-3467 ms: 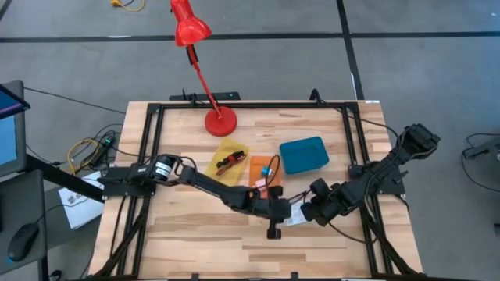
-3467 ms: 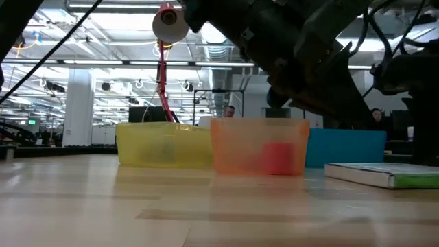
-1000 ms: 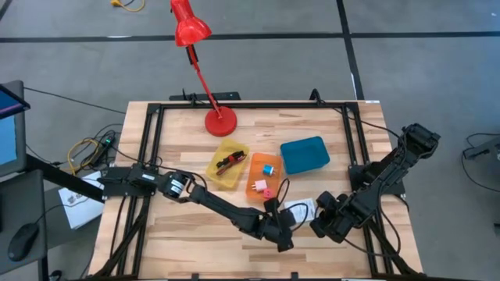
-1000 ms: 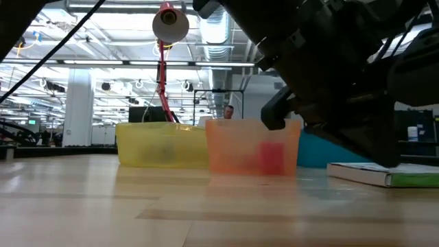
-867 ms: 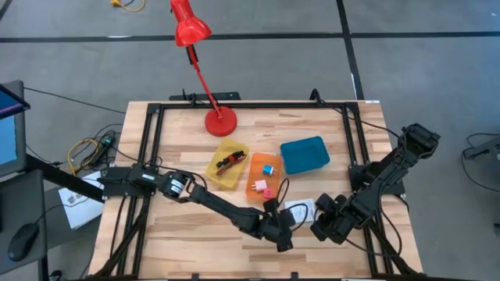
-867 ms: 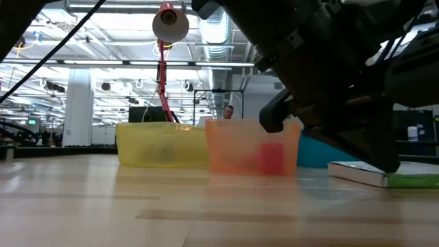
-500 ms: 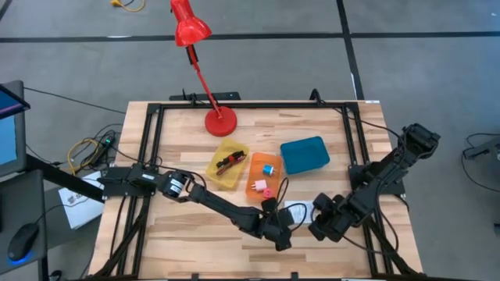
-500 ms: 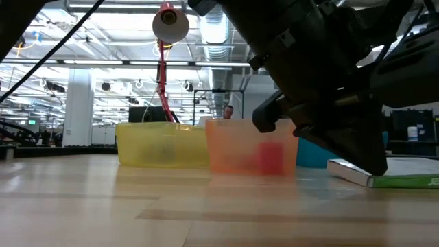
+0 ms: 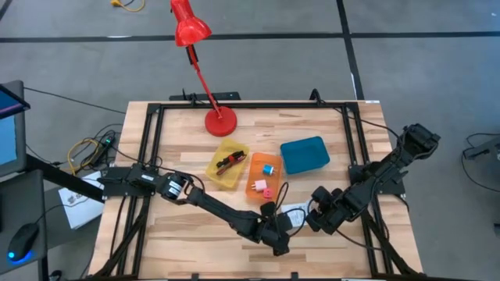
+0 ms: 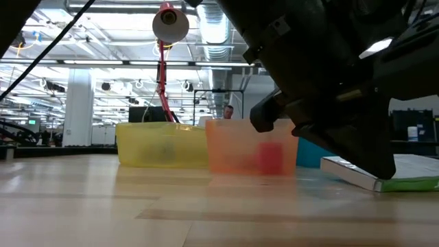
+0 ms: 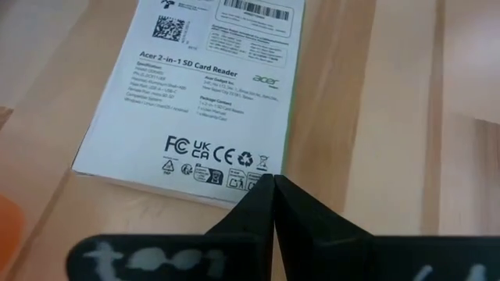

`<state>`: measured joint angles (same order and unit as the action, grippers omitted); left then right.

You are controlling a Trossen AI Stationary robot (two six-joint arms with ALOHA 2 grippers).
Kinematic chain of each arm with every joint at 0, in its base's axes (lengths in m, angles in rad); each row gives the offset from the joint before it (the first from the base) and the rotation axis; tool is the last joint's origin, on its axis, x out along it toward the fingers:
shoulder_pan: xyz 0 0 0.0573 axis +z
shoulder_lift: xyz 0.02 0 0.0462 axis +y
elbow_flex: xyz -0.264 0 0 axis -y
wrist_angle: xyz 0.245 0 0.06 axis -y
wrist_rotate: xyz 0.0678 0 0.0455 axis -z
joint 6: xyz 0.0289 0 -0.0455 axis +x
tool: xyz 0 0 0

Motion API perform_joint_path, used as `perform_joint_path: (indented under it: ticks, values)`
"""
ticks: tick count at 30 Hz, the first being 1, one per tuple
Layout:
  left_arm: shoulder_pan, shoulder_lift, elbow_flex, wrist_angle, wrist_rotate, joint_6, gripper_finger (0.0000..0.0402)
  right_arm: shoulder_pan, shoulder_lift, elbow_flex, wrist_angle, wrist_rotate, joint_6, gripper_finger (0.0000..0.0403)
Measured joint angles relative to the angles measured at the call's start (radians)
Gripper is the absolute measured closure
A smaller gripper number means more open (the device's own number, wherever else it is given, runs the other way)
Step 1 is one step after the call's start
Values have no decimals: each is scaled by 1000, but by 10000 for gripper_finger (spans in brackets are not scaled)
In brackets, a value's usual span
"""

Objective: Pick and place items into bin
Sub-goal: Put the white card reader box into the blue bin

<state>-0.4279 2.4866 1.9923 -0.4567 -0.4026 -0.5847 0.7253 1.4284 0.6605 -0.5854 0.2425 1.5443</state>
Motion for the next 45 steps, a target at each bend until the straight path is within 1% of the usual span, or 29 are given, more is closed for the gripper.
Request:
perform_joint_path:
  ticks: [2, 6, 9, 13, 15, 17, 22, 26, 35, 37, 40, 45]
  values:
    - [-3, 0, 0, 0, 0, 6, 402, -15, 0, -4, 28, 2, -40, 155]
    - [-3, 0, 0, -8, 5, 9, 402, -46, 0, -29, 206, -3, -160, 153]
    - [-13, -2, 0, -12, -3, 30, 402, -71, 1, -50, 288, -8, -213, 154]
    - [-42, 2, -2, -31, -100, 74, 402, -96, 0, -71, 290, -12, -217, 154]
    - [-57, 3, -3, -56, -154, 93, 402, -101, 0, -91, 310, -39, -210, 154]
    - [-67, 4, -3, -75, -181, 94, 402, -101, -1, -114, 337, -57, -202, 154]
    - [-70, 17, -1, -77, -197, 80, 402, -100, -6, -162, 425, -42, -163, 154]
    - [-65, 33, 1, -57, -168, 70, 402, -100, 0, -175, 535, -31, -164, 154]
    - [-64, 33, 0, -51, -160, 83, 402, -106, 2, -175, 579, -35, -164, 155]
    - [-65, 33, -1, -50, -160, 86, 402, -106, 2, -176, 600, -35, -164, 164]
    - [-66, 31, -1, -35, -170, 131, 402, -104, 2, -176, 634, -36, -186, 195]
    - [-67, 24, -3, -31, -173, 184, 402, -87, 0, -173, 672, -35, -214, 282]
